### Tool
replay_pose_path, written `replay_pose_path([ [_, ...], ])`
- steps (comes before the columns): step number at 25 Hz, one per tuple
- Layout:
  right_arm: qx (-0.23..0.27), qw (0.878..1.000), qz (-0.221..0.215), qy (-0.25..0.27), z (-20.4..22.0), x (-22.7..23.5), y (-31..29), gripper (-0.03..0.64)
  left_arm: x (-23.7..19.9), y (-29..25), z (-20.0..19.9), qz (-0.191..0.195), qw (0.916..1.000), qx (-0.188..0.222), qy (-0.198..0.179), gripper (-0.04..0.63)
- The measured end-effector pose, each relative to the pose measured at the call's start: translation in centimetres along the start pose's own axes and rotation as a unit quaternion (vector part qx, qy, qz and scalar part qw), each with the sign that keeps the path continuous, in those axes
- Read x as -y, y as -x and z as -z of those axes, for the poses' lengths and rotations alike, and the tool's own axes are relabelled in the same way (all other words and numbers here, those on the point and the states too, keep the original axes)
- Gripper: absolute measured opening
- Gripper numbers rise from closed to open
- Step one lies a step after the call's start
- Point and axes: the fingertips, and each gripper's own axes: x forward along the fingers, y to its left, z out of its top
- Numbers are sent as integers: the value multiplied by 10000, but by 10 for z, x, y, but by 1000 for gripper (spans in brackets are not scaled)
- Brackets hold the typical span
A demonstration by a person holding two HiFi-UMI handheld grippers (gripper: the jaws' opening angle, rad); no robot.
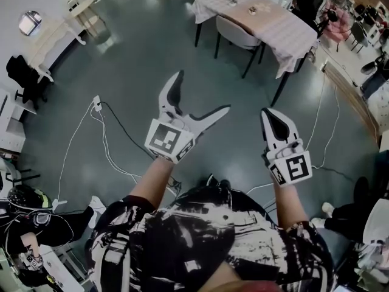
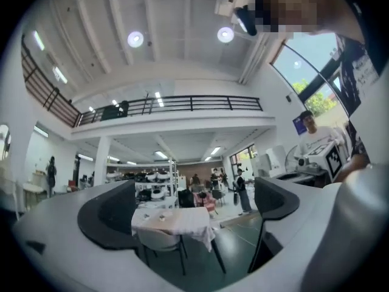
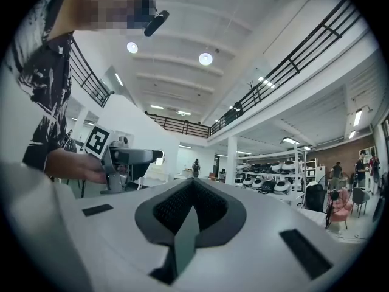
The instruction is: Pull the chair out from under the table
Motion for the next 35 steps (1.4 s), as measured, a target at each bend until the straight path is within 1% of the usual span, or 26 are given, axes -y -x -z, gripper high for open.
replay_pose_path([
  [2,12,10000,-8,-7,2,1,1,0,0,0,-7,-100,9994,144,-293,572],
  [6,28,10000,-11,-38,8,15,5,0,0,-10,-4,-165,9988,205,-412,572],
  [9,-11,10000,48,-82,18,24,11,0,2,-19,11,-113,9991,87,-409,572],
  [11,-29,9999,49,-120,21,25,12,0,0,-21,15,-120,9992,34,-385,572],
  [15,-36,9999,-8,-153,22,27,9,0,-1,-22,24,-107,9993,-208,-306,572],
  [22,-28,9998,-118,-163,26,62,12,0,14,-52,32,-111,9991,-311,-266,572],
  [25,-9,9997,-195,-158,30,74,12,0,20,-60,36,-186,9991,-288,-246,572],
  [30,-41,9995,-235,-230,38,87,-3,0,9,-68,51,-207,9982,-510,-234,572],
  [35,-120,9993,-208,-273,58,103,-34,0,-19,-89,75,-216,9983,-523,-106,572],
])
